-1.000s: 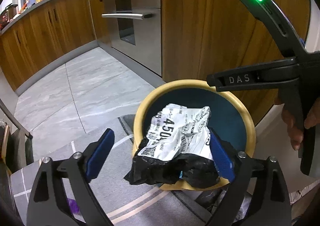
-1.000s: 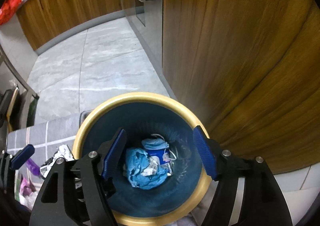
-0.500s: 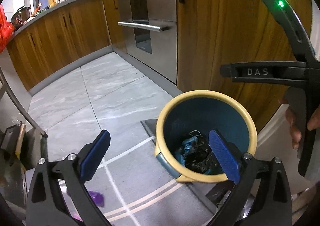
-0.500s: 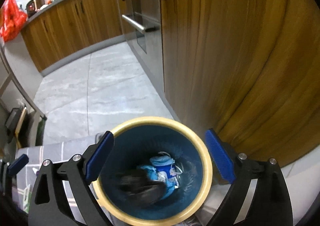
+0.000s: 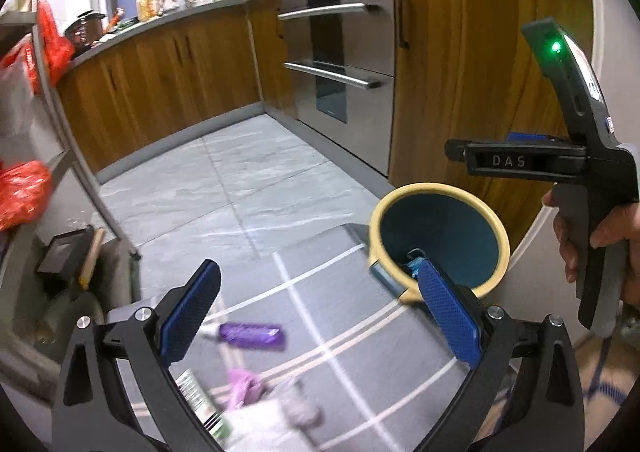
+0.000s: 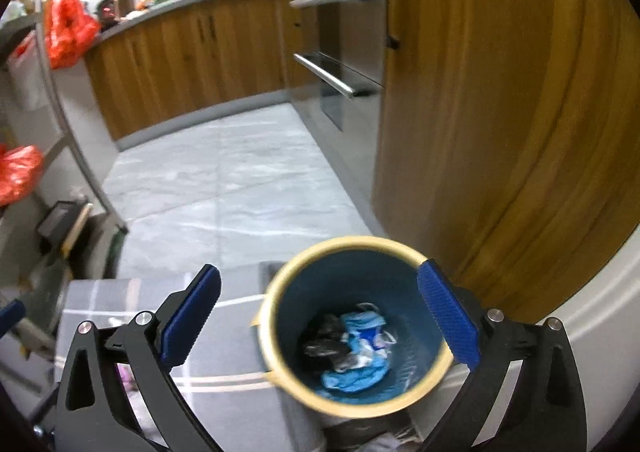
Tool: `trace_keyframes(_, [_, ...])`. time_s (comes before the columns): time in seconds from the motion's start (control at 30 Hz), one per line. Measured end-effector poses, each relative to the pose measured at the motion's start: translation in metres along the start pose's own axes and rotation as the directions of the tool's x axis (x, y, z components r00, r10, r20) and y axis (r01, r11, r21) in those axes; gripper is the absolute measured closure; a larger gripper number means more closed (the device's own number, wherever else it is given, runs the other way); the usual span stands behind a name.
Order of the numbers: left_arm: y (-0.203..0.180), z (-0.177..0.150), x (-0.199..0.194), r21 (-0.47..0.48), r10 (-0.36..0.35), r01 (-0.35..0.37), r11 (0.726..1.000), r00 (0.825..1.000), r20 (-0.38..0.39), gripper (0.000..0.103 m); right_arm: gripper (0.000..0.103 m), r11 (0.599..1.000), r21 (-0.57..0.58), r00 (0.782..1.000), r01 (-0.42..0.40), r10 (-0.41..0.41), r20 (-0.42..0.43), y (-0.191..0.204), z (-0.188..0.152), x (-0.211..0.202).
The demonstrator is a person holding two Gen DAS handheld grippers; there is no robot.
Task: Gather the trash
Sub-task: 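Move both open grippers back over the mat toward the remaining trash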
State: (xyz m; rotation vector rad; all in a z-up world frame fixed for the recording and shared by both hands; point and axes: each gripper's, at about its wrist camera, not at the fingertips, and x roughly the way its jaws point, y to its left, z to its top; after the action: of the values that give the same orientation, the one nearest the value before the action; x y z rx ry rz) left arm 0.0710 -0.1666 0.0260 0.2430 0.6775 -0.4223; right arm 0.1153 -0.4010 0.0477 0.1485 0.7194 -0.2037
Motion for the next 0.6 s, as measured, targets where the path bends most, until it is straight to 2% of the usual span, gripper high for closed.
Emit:
trace_keyframes(0.1, [0.019,-0.016,-0.024,-0.027,0.014,-0.014,1.0,1.0,-0.002,0.006,0.005,0.999,-0.045,0.998,-0.026,0.028,0.055,0.026,-0.009,-0.021])
trace_keyframes(0.3, [0.064,-0.05,-0.048,-0.146,0.09,-0.091,0.985,0.996,-0.01,0.006,0.005,0.986,-0.16,0.998,-0.048,0.055,0.038,0.087,-0.042,-0.035])
trace_keyframes(0.43, [0.093,-0.065,-0.054,-0.226,0.13,-0.127,0.966,0.992,-0.003,0.006,0.005,0.976,-0.203,0.997,-0.074,0.074,-0.009,0.119,-0.066,-0.033])
trace_keyframes(0.6, [0.128,-0.085,-0.057,-0.295,0.188,-0.195,0.935,0.981,-0.049,0.006,0.005,0.971,-0.203,0.99,-0.126,0.111,-0.084,0.142,-0.092,-0.02])
